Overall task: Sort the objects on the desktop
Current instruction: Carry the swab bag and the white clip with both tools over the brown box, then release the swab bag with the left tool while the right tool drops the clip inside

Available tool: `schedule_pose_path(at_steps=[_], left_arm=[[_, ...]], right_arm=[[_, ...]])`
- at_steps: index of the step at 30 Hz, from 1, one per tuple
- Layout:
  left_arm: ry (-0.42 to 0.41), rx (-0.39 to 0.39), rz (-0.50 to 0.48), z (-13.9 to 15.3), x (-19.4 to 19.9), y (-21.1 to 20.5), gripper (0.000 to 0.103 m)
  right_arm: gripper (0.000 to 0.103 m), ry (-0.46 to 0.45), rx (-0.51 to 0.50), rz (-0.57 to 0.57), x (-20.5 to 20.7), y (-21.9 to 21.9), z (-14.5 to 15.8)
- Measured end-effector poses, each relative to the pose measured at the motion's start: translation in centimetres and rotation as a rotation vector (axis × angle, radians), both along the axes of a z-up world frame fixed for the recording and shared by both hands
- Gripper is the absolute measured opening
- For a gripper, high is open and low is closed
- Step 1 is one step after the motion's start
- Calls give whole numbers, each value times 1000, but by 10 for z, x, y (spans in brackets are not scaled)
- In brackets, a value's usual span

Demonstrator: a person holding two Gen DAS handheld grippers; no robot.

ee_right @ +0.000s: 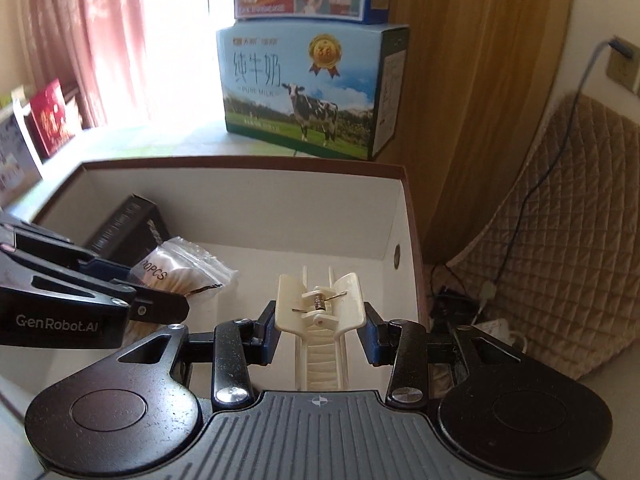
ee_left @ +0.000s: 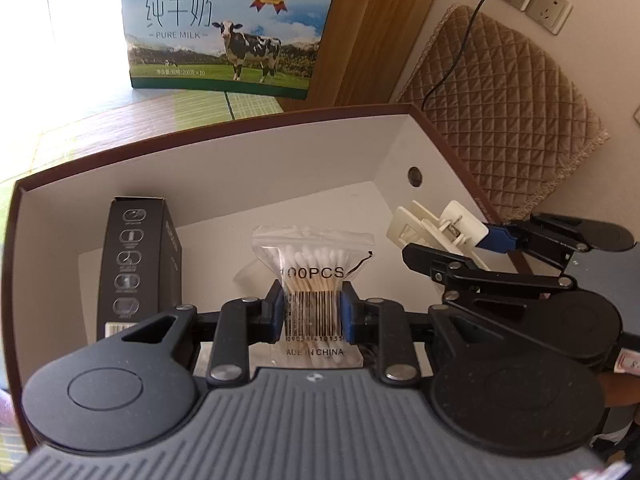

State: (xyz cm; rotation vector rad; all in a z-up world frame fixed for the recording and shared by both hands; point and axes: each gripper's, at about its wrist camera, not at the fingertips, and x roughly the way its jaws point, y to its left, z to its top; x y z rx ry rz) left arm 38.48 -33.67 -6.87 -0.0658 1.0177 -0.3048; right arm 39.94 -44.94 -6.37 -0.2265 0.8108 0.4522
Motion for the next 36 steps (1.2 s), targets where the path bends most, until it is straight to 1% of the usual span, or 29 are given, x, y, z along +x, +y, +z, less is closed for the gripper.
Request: schedule_pose_path(at_steps=[4, 9, 14, 20, 28, 33, 36], left_arm=[[27, 0, 9, -8, 13, -2, 23], [39, 12, 12, -15, 23, -4, 23], [47, 21, 19, -19, 31, -5, 23], [50, 27, 24, -22, 38, -5, 23], [51, 17, 26, -22, 38, -5, 23], [46, 16, 24, -21, 38, -8, 22], [36, 11, 22, -19, 38, -9, 24]], right_arm=[[38, -18, -47, 30, 9, 7, -5], [38, -18, -83, 54, 24, 14, -9], [38, -14, -98, 77, 37, 18, -14], [39, -21, -58, 84, 43, 17, -15], [48, -14, 5, 72, 37, 6, -8], [48, -13, 23, 71, 31, 2, -5], [49, -8, 32, 61, 28, 0, -4]])
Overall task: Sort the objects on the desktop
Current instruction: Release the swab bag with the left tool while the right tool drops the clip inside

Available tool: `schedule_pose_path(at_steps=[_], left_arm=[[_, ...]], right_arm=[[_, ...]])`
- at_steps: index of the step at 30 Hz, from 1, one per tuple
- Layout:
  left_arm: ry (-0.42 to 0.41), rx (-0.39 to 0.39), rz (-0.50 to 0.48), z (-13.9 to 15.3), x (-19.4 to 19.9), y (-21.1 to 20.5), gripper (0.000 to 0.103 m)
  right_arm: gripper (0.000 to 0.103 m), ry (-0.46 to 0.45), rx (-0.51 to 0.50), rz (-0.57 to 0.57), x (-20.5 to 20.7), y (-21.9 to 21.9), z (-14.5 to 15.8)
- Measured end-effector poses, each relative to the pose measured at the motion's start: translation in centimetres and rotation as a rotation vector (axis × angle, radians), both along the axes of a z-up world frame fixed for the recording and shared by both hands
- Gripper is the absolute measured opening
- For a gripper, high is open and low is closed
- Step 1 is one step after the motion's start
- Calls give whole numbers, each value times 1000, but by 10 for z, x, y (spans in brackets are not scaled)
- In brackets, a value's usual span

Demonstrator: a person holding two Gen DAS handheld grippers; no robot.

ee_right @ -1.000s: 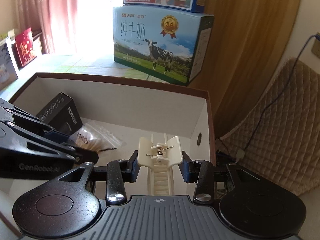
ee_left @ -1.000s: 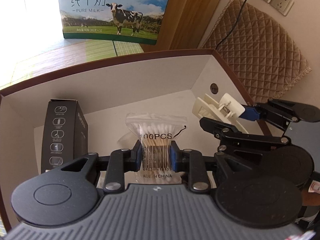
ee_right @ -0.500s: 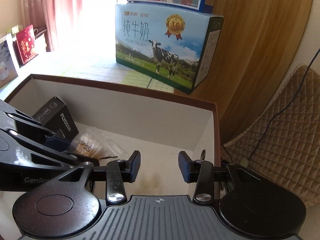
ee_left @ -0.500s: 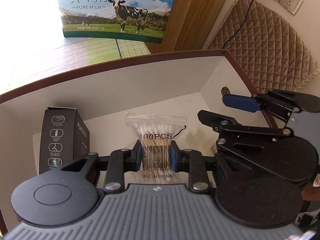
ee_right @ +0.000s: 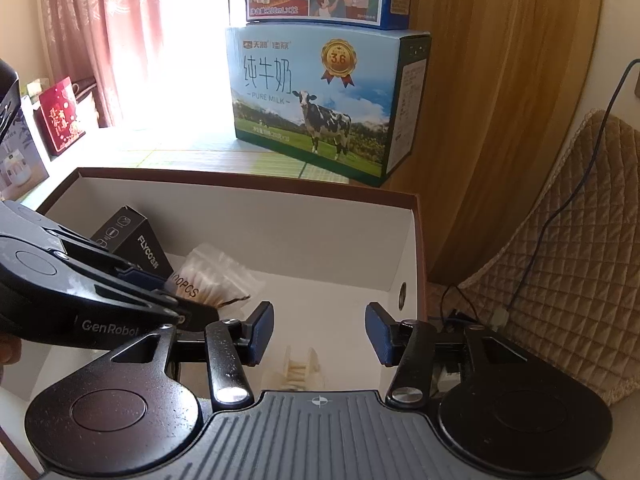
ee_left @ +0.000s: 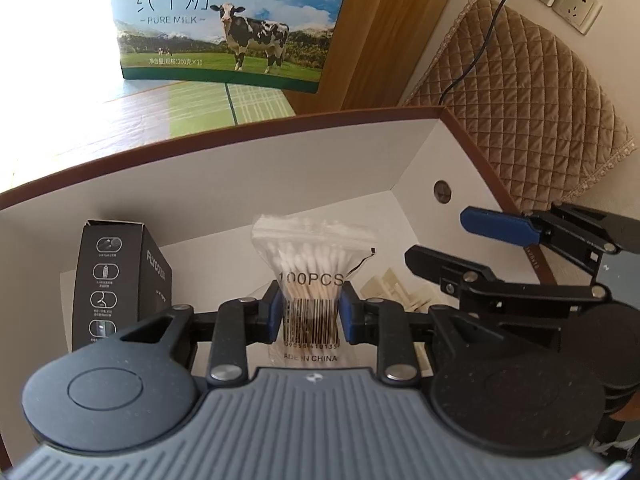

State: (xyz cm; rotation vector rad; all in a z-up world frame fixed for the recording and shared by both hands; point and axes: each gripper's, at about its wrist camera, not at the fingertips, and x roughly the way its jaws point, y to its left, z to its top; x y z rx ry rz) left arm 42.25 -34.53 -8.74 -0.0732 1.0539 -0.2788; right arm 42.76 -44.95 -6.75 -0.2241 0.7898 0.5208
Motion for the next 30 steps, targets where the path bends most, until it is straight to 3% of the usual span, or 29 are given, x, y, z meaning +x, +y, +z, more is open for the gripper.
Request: schedule_pose_path(at_steps=[2, 5, 9, 13, 23, 30], left_arm=[[-3, 0, 7, 1, 0, 1, 31], [-7, -9, 42, 5, 0, 7, 61], [-3, -36, 43, 11, -2, 15, 68], [-38, 17, 32, 20, -11, 17, 82], [-85, 114, 37, 38, -42, 28, 88], [-118, 148, 81, 53, -68, 46, 92]], right_arm=[[49, -2, 8, -9, -1, -2, 2], [49, 5, 39, -31, -3, -9, 6], [58, 13, 91, -56, -7, -17, 14], [68, 17, 123, -65, -15, -22, 20], [90, 42, 174, -68, -40, -24, 26], [98, 67, 192, -89, -58, -20, 31]])
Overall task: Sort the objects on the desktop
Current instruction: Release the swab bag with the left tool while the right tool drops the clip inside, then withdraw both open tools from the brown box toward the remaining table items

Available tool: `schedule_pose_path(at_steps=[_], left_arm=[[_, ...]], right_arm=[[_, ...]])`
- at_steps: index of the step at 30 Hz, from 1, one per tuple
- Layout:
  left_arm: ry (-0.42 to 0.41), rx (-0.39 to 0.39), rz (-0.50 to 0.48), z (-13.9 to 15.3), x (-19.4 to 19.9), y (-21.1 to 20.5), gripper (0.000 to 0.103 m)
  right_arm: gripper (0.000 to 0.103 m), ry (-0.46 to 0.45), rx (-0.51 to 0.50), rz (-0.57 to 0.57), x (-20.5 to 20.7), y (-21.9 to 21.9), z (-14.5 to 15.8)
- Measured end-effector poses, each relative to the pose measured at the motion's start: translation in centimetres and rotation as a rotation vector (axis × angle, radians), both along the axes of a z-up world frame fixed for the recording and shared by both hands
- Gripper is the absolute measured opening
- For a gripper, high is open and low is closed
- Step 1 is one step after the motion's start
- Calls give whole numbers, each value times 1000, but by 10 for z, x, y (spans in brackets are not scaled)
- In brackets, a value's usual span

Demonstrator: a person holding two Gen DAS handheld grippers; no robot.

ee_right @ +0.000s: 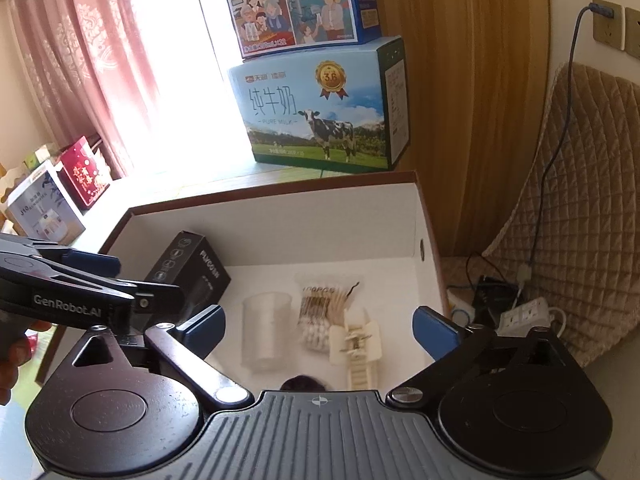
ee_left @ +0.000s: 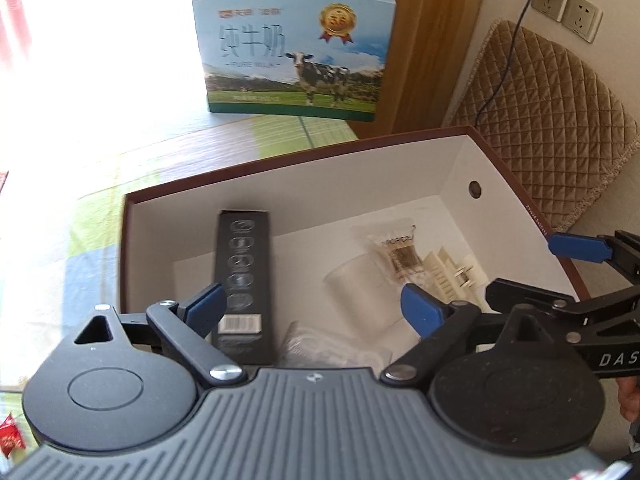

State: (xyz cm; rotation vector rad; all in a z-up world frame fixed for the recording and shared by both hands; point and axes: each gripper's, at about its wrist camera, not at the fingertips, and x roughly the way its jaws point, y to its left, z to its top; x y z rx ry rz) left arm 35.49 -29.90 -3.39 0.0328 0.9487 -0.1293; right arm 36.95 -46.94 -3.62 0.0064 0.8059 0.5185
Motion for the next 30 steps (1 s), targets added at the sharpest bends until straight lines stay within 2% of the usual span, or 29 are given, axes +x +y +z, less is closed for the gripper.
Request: schedule_pose_path(at_steps=[20, 30], left_arm=[[-37, -56, 35, 25, -81, 44, 94], [-44, -87, 34, 34, -131, 81, 94]], right_arm=[[101, -4, 24, 13, -65, 24, 21], [101, -6, 35, 26, -111, 48, 25]])
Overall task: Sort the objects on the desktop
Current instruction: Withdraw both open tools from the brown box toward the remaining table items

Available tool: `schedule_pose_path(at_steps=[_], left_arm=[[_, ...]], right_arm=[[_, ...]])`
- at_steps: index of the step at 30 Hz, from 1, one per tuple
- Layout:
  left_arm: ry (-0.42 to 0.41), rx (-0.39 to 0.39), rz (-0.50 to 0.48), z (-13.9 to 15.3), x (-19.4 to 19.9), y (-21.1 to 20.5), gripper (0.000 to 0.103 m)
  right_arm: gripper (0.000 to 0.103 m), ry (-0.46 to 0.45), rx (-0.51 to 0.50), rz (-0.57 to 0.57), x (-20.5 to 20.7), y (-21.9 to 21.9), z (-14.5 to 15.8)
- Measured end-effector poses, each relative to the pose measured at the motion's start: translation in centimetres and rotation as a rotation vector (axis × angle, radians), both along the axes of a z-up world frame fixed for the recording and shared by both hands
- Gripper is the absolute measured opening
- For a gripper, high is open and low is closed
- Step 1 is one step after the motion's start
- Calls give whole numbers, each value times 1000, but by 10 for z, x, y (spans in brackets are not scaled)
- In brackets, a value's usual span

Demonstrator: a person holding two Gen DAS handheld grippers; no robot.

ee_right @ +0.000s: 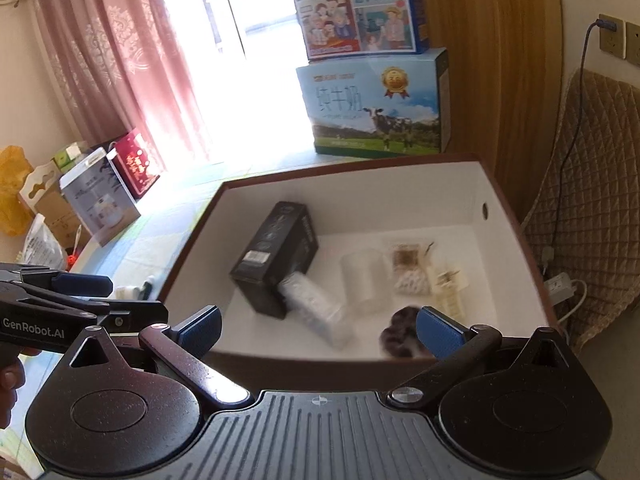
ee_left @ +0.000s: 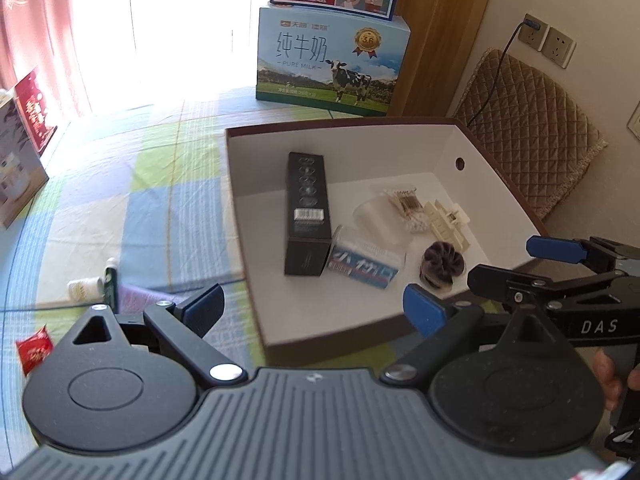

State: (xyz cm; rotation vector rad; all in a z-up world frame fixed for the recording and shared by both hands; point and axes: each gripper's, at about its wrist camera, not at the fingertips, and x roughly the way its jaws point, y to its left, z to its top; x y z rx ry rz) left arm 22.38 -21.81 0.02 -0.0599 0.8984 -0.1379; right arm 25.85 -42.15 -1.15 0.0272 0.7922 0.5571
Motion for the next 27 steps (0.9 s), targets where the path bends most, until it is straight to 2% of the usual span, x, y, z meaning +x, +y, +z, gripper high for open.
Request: schedule_pose_path(at_steps=[9, 27], left_arm=[[2, 1, 12, -2, -41, 42, 94], [90, 18, 105, -26, -100, 144, 94]], right_arm=[[101, 23, -2, 3, -42, 27, -4], [101, 128, -27, 138, -104, 122, -35]])
